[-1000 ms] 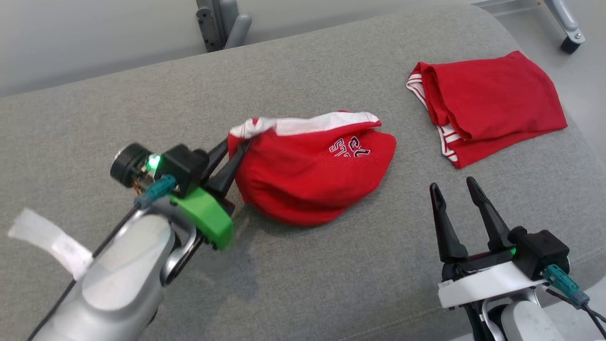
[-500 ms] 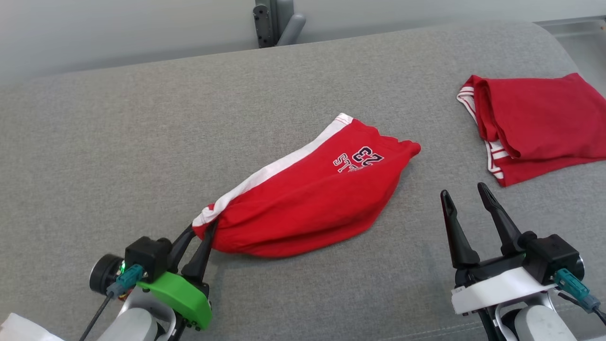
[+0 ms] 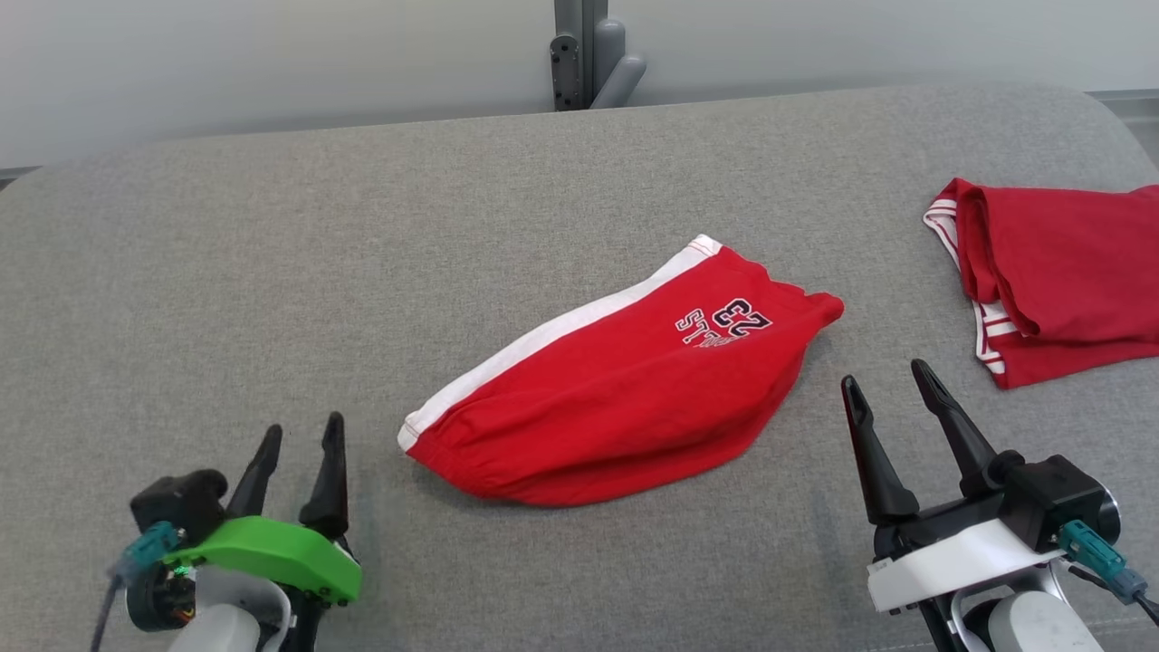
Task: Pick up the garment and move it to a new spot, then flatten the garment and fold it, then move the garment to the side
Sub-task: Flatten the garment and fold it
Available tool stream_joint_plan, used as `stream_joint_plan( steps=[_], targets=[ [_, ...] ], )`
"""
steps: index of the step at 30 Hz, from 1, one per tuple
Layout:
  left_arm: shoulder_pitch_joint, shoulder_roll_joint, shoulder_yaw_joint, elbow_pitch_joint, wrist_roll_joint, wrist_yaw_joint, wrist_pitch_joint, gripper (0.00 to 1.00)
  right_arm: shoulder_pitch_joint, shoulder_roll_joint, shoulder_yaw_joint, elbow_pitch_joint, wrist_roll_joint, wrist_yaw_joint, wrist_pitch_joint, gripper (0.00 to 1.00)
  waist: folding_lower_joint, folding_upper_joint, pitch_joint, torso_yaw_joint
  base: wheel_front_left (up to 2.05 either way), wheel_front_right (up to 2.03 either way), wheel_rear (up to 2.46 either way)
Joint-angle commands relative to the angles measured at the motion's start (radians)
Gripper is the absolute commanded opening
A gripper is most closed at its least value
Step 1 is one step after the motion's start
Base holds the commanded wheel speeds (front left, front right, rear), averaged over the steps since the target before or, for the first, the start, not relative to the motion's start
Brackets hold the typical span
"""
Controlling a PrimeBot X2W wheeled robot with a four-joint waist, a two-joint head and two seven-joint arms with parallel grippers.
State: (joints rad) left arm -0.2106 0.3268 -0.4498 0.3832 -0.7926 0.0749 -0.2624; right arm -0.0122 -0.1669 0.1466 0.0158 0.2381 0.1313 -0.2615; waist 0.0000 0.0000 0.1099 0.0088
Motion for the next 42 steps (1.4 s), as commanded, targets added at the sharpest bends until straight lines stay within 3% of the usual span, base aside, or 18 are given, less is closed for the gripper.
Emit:
stream_joint_plan(
  steps=[1,6,10,21,30,40,41,42],
  targets=[
    [0.015,-0.005,0.027,-0.01,-0.044,-0.01,0.007,1.0,0.002,-0.004,0.002,-0.001,0.004,-0.001,-0.003,1.0,0.0,0.0,0.002,-0.002,0.0,0.0,0.0],
    [0.044,-0.031,0.115,-0.071,-0.273,-0.091,0.132,1.0,-0.009,-0.002,0.002,-0.002,0.003,-0.001,-0.003,1.0,0.0,0.0,0.012,-0.018,0.0,0.0,0.0],
    [0.078,-0.03,0.15,-0.12,-0.399,-0.114,0.226,1.0,-0.014,0.004,-0.002,-0.005,0.002,-0.001,-0.003,1.0,0.0,0.0,0.018,-0.034,0.0,0.0,0.0],
    [0.173,-0.11,0.303,-0.316,-0.864,-0.015,0.489,1.0,-0.018,0.022,-0.009,-0.009,-0.002,-0.001,-0.003,1.0,0.0,0.0,0.044,-0.071,0.0,0.0,0.0],
    [0.207,-0.072,0.297,-0.377,-0.857,0.069,0.523,1.0,-0.028,0.028,-0.016,-0.011,-0.003,-0.001,-0.003,1.0,0.0,0.0,0.056,-0.096,0.0,0.0,0.0],
    [0.151,-0.086,0.287,-0.315,-0.827,0.039,0.5,1.0,-0.032,0.017,-0.011,-0.011,-0.002,-0.001,-0.003,1.0,0.0,0.0,0.058,-0.095,0.0,0.0,0.0],
    [0.143,-0.09,0.288,-0.307,-0.823,0.029,0.494,0.99,-0.032,0.014,-0.012,-0.011,-0.003,-0.001,-0.003,1.0,0.0,0.0,0.06,-0.093,0.0,0.0,0.0],
    [0.135,-0.095,0.288,-0.297,-0.82,0.02,0.488,0.87,-0.032,0.012,-0.013,-0.012,-0.003,-0.001,-0.003,1.0,0.0,0.0,0.061,-0.09,0.0,0.0,0.0]
  ],
)
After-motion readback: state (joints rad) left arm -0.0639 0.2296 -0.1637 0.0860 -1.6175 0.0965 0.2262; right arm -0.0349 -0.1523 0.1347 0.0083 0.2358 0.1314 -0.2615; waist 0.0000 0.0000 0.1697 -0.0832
